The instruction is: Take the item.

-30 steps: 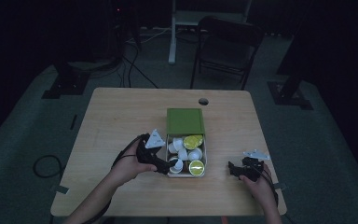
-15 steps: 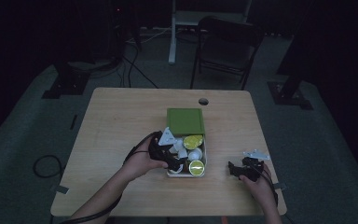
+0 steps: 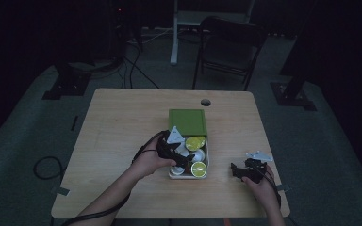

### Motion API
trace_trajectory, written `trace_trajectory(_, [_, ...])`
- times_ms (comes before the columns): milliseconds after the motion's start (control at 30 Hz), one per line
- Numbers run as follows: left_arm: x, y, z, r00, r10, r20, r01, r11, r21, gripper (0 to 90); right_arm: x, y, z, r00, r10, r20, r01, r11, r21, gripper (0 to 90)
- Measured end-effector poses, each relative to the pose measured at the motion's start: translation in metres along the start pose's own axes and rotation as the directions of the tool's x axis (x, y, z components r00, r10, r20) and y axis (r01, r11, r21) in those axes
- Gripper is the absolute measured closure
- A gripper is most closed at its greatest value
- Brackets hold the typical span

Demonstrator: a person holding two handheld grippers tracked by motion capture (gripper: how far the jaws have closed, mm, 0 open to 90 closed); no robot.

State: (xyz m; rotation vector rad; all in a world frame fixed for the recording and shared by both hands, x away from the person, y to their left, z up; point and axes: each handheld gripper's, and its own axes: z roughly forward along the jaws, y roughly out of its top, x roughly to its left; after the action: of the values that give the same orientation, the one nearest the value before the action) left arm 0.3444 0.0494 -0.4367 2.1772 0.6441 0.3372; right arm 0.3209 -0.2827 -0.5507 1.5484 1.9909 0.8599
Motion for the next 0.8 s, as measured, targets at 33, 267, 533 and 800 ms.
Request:
trace_trajectory(33, [-0.001, 0.001, 0.002, 1.0, -0.002, 0.006, 0.002, 1.0, -0.001, 16.6, 0.0, 0.0, 0.0, 1.0, -0.001, 0.0, 0.001, 1.0, 0.0, 11.0])
trace_trajectory(267, [-0.002, 0.004, 0.011, 0.9999, 0.006, 0.011, -0.006, 1.0, 0.007, 17.8, 0.0, 0.0, 0.0, 1.0, -0.001, 0.0, 0.001, 1.0, -0.001, 11.0])
trace_trajectory(533, [0.004, 0.004, 0.019, 0.9998, -0.01, 0.016, 0.01, 0.9998, 0.017, 18.6, 0.0, 0.0, 0.0, 1.0, -0.004, 0.0, 0.004, 1.0, -0.001, 11.0])
trace_trajectory(800, [0.005, 0.007, 0.026, 0.9998, -0.003, 0.02, 0.002, 0.9993, 0.039, 18.7, 0.0, 0.0, 0.0, 1.0, -0.003, 0.0, 0.003, 1.0, -0.001, 11.0])
